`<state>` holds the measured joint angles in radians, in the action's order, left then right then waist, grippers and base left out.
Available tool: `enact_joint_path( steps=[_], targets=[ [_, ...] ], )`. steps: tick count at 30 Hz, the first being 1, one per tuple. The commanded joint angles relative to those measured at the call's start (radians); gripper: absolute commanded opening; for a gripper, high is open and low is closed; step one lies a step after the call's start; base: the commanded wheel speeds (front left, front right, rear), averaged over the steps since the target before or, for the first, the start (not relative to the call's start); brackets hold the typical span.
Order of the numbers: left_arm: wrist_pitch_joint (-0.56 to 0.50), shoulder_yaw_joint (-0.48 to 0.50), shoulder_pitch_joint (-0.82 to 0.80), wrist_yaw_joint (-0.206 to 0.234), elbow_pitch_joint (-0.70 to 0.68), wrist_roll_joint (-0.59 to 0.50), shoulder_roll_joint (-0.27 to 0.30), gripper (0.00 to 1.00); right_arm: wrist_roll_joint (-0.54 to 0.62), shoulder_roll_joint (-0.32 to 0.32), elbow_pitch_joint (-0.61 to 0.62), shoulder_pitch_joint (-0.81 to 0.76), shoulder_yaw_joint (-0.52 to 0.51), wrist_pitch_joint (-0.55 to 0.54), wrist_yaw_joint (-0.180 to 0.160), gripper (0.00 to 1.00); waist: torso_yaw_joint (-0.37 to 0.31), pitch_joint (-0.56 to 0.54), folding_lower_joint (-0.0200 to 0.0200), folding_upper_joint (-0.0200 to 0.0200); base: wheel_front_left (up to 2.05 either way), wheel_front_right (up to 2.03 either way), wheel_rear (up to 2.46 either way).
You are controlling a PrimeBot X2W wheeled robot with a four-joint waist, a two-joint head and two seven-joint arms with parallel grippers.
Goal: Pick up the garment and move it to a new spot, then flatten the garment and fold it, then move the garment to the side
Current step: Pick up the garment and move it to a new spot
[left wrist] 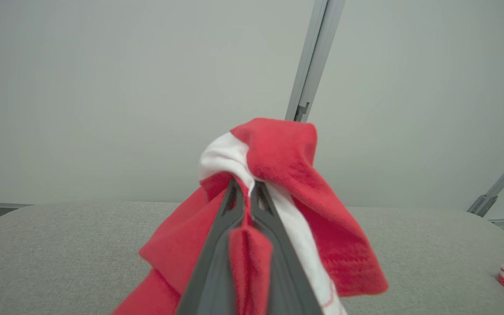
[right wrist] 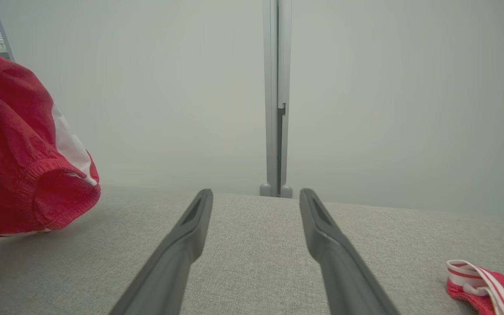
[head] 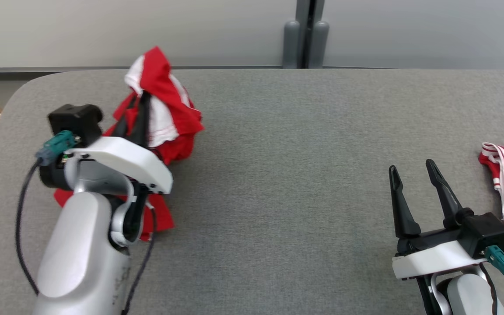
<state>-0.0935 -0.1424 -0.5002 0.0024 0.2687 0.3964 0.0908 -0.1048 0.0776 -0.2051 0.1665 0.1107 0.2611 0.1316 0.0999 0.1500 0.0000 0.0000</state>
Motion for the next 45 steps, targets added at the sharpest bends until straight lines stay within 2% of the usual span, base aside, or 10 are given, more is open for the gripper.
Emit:
enact_joint_path(
  steps=[1, 9, 15, 21, 22, 23, 24, 29, 34, 45],
  targets=[
    [-0.009, -0.019, 0.010, 0.013, -0.032, 0.009, -0.011, 0.00, -0.005, -0.001, 0.006, 0.005, 0.001, 0.005, -0.002, 1.00, -0.019, 0.006, 0.0000, 0.0000, 0.00, 0.00, 0.00],
    [-0.004, -0.217, -0.059, 0.086, -0.065, 0.083, -0.038, 0.00, -0.016, -0.011, 0.013, 0.047, 0.013, 0.005, -0.002, 1.00, -0.102, 0.059, 0.0000, 0.0000, 0.00, 0.00, 0.00],
    [0.091, -0.408, -0.198, 0.193, 0.036, 0.169, -0.037, 0.00, -0.029, -0.018, 0.009, 0.087, 0.038, 0.006, -0.002, 1.00, -0.177, 0.112, 0.0000, 0.0000, 0.00, 0.00, 0.00],
    [0.161, -0.509, -0.306, 0.253, 0.138, 0.274, -0.037, 0.00, -0.040, -0.022, 0.005, 0.112, 0.047, 0.005, -0.002, 1.00, -0.224, 0.145, 0.0000, 0.0000, 0.00, 0.00, 0.00],
    [0.175, -0.524, -0.324, 0.261, 0.157, 0.298, -0.038, 0.25, -0.041, -0.023, 0.004, 0.115, 0.048, 0.005, -0.002, 1.00, -0.230, 0.149, 0.0000, 0.0000, 0.00, 0.00, 0.00],
    [0.189, -0.541, -0.340, 0.270, 0.176, 0.321, -0.038, 0.86, -0.043, -0.024, 0.003, 0.117, 0.048, 0.005, -0.002, 1.00, -0.234, 0.152, 0.0000, 0.0000, 0.00, 0.00, 0.00],
    [0.202, -0.558, -0.355, 0.276, 0.195, 0.339, -0.038, 1.00, -0.042, -0.024, 0.001, 0.118, 0.049, 0.005, -0.002, 1.00, -0.237, 0.154, 0.0000, 0.0000, 0.00, 0.00, 0.00],
    [0.288, -0.608, -0.416, 0.280, 0.285, 0.434, -0.037, 1.00, -0.036, -0.026, -0.001, 0.110, 0.037, 0.005, -0.002, 1.00, -0.221, 0.149, 0.0000, 0.0000, 0.00, 0.00, 0.00],
    [0.347, -0.568, -0.433, 0.283, 0.331, 0.415, -0.025, 1.00, -0.019, -0.025, -0.004, 0.091, 0.016, 0.005, -0.002, 1.00, -0.166, 0.113, 0.0000, 0.0000, 0.00, 0.00, 0.00],
    [0.359, -0.405, -0.108, 0.253, 0.124, 0.234, 0.154, 1.00, 0.003, -0.001, -0.006, 0.014, -0.015, 0.005, -0.002, 1.00, 0.001, 0.014, 0.0000, 0.0000, 0.00, 0.00, 0.00]
  ],
)
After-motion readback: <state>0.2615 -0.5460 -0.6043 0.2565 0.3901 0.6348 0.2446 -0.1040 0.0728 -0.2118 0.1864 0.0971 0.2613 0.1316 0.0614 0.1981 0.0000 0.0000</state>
